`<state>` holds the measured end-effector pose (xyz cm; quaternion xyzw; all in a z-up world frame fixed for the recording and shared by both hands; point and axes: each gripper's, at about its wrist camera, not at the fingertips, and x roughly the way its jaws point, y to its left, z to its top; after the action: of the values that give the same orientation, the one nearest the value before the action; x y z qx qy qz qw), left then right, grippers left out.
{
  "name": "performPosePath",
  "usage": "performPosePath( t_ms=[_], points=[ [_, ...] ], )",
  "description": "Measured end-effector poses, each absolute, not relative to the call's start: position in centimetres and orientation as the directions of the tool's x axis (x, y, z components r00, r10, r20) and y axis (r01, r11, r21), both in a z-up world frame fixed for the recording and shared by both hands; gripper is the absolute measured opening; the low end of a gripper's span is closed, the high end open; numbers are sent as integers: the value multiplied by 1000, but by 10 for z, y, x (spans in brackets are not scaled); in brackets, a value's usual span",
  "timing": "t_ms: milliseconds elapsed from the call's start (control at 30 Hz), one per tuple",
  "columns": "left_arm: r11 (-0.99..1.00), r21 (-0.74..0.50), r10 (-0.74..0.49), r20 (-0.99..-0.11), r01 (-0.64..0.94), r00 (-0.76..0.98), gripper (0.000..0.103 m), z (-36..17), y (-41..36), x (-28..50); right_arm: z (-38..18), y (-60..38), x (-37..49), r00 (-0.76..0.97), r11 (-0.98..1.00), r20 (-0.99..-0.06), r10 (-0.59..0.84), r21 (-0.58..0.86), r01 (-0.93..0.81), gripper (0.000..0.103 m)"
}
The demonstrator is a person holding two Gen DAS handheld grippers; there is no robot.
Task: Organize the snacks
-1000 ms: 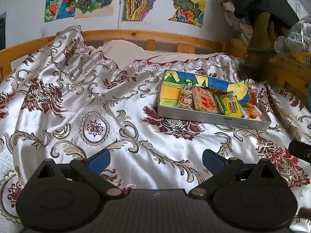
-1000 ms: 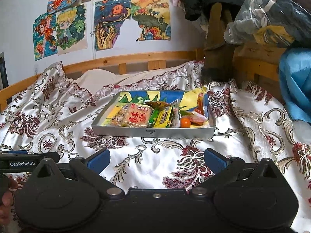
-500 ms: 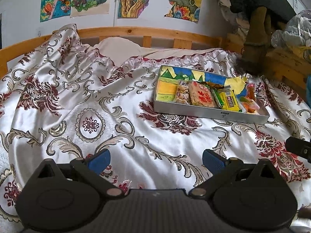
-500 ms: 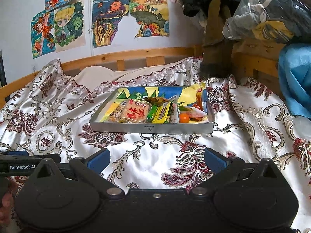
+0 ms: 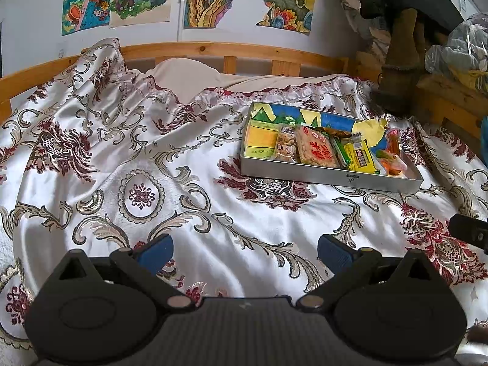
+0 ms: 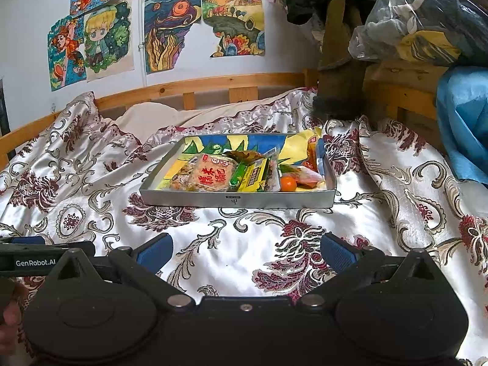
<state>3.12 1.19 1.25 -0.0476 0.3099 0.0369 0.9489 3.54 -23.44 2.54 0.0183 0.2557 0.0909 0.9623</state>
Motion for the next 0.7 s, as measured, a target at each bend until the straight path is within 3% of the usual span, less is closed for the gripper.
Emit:
performPosePath(
  t_ms=[700],
  points=[
    [994, -60, 41, -588, -94, 808, 103, 12, 12, 30, 25, -234, 35, 853, 983, -489, 184, 82, -165, 102]
  ],
)
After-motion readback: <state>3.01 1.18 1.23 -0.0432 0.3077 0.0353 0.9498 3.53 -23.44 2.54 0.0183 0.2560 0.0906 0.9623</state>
